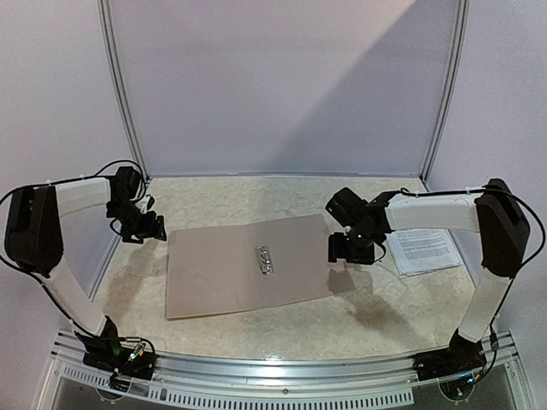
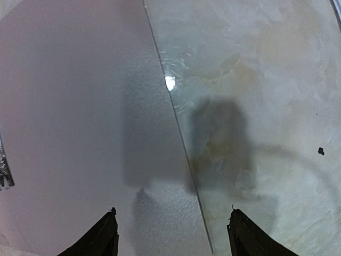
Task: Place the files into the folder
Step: Rotate the folder at the center of the board.
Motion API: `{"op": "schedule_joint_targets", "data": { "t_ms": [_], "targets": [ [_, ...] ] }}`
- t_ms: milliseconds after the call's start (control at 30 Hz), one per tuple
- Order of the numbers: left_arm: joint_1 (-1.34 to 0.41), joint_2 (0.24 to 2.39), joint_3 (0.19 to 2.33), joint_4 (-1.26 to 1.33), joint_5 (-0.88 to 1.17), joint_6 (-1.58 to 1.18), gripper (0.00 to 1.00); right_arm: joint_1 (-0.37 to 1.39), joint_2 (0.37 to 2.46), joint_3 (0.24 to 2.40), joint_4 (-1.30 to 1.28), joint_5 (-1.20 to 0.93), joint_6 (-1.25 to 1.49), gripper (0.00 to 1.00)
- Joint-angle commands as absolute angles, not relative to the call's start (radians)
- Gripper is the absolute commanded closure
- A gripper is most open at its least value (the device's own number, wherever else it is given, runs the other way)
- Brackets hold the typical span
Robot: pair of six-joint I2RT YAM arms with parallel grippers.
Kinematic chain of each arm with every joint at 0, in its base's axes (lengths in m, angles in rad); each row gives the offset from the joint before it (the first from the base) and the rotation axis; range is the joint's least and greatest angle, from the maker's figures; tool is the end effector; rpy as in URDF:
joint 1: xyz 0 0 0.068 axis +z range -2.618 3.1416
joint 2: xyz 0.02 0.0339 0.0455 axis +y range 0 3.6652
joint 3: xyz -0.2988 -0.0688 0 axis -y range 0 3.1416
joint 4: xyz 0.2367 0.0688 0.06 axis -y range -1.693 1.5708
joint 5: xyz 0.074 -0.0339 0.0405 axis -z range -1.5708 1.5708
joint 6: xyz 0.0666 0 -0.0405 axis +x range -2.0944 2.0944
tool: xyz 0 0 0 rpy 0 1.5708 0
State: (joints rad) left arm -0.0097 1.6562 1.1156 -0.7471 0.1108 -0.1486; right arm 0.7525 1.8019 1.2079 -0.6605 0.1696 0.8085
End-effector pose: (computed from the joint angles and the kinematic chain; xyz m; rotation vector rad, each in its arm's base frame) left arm 0.3184 -0.0105 0.2062 -0.1761 2.8568 -0.1905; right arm 0.2717 0.2389 0.1889 0.1161 2.7930 0.1448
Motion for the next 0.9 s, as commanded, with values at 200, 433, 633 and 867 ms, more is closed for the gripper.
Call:
{"op": "schedule_joint_targets", "data": {
  "t_ms": [200,433,633,867],
  "targets": [
    [0.000,1.795,1.086,-0.724,0.142,-0.130,0.27,0.709,1.956,1.200,-0.611,0.032,0.770,0.36],
    [0.000,1.913,1.138,-0.741,0.284,-0.140,0.43,0.713,1.860,1.015,-0.503,-0.070,0.869,0.49],
    [-0.045,1.974,1.192,-0.746,0.319,-0.124,0.46,0.749,1.762,0.893,-0.403,-0.121,0.980,0.56],
    [-0.083,2.037,1.282,-0.765,0.335,-0.111,0.47,0.797,1.677,0.856,-0.448,-0.099,1.042,0.58]
  ]
}}
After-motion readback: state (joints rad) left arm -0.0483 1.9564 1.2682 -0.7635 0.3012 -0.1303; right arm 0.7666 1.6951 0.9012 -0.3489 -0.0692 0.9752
